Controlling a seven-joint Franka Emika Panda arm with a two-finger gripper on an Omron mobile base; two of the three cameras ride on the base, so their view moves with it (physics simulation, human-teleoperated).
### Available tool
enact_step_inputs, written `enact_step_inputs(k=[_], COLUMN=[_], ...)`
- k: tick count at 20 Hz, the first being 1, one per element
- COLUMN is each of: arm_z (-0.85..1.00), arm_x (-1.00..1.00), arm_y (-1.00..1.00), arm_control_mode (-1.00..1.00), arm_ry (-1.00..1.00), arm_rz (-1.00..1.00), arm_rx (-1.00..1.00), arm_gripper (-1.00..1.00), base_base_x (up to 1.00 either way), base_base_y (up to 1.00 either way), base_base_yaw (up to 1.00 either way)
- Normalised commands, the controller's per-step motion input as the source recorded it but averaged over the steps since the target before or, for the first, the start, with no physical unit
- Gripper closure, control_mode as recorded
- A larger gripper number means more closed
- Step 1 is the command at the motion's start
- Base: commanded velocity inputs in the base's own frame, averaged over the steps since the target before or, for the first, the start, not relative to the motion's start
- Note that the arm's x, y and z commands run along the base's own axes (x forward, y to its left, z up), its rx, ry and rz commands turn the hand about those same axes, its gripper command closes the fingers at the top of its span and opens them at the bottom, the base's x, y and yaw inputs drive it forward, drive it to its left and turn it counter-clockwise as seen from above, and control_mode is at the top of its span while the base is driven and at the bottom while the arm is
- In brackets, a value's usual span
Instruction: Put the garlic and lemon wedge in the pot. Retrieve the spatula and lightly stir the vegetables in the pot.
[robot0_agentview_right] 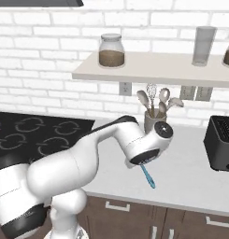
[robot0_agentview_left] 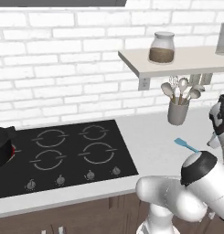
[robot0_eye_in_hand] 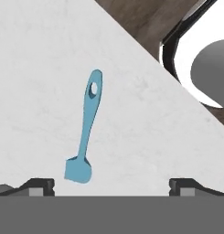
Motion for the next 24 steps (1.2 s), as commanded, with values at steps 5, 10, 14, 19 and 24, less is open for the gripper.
enact_step_inputs(k=[5, 10, 14, 19, 24], arm_z=[-0.67, -0.54, -0.26, -0.19, -0.09], arm_x=[-0.18, -0.06, -0.15, -0.55, -0.20], arm_y=[-0.25, -0.14, -0.04, 0.00, 0.00], arm_control_mode=[-1.00, -1.00, -1.00, -1.00, -1.00], arm_ry=[0.00, 0.00, -0.02, -0.12, -0.17], arm_rz=[-0.06, -0.08, -0.05, -0.02, 0.00], arm_rx=[0.14, 0.03, 0.05, 0.10, 0.10], arm_gripper=[-1.00, -1.00, -1.00, -1.00, -1.00], base_base_x=[0.00, 0.00, 0.00, 0.00, 0.00], base_base_y=[0.00, 0.00, 0.00, 0.00, 0.00], base_base_yaw=[0.00, 0.00, 0.00, 0.00, 0.00])
